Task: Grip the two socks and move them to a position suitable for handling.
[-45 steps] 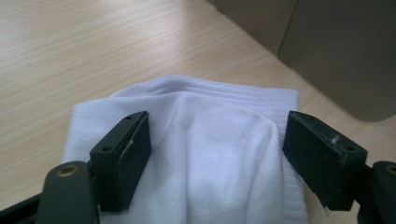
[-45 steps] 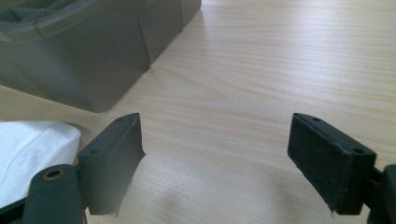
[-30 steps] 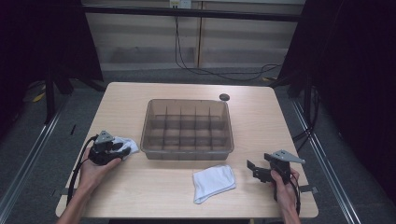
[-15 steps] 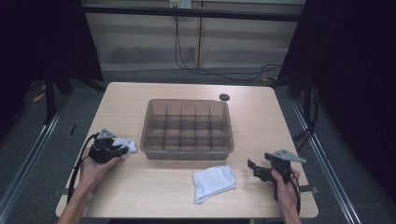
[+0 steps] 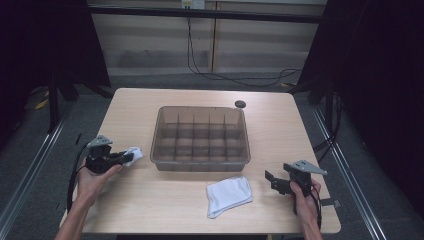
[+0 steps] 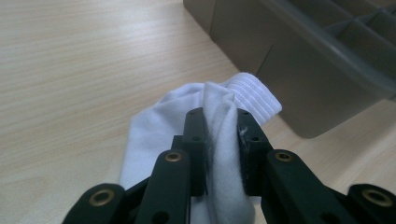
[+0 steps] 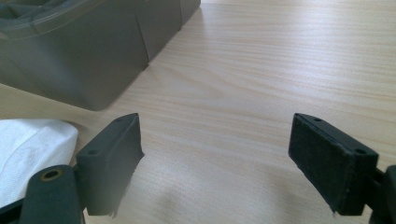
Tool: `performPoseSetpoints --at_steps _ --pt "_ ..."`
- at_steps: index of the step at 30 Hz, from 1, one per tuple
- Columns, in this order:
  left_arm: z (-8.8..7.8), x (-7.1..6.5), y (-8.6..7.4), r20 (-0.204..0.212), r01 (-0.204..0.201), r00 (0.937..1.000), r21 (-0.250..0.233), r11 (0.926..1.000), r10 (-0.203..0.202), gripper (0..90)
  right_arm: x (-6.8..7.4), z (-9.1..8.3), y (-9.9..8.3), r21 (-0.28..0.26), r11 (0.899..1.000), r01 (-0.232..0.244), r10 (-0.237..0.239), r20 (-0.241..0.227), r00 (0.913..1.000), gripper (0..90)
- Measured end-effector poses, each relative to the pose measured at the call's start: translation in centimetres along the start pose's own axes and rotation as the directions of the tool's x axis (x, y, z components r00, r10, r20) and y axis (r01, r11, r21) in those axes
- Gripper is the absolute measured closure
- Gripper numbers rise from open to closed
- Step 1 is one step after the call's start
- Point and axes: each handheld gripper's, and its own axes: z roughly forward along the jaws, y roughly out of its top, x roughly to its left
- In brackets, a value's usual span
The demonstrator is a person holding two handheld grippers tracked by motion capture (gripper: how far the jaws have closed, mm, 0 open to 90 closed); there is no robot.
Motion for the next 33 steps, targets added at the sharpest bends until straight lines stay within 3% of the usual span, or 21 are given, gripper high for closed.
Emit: performPoseSetpoints --at_steps 7,13,21,26,33 --pt "-1.3 0.3 0.2 0.033 0.044 0.9985 -0.033 0.9985 -0.043 77.5 0.1 0.0 0.0 -0.003 1.0 0.013 -0.013 -0.001 0.9999 17.0" --pt "-2.5 0.2 0.5 0.064 0.048 0.997 -0.053 0.9974 -0.044 77.5 0.1 0.0 0.0 -0.004 1.0 0.012 -0.012 -0.001 0.9999 16.9" --pt "-4.9 -0.4 0.9 0.129 0.088 0.9889 -0.11 0.99 -0.074 77.4 0.2 -0.1 0.0 -0.004 1.0 0.017 -0.017 0.001 0.9998 16.9" --pt "-5.9 -1.0 1.1 0.145 0.078 0.9876 -0.13 0.9884 -0.059 77.4 0.1 0.0 0.0 -0.004 1.0 0.016 -0.016 -0.004 0.9999 16.9" --pt "-7.1 -3.8 2.2 0.195 0.001 0.9804 -0.148 0.989 0.028 77.3 0.2 -0.1 0.0 -0.008 1.0 0.024 -0.024 -0.004 0.9997 16.9"
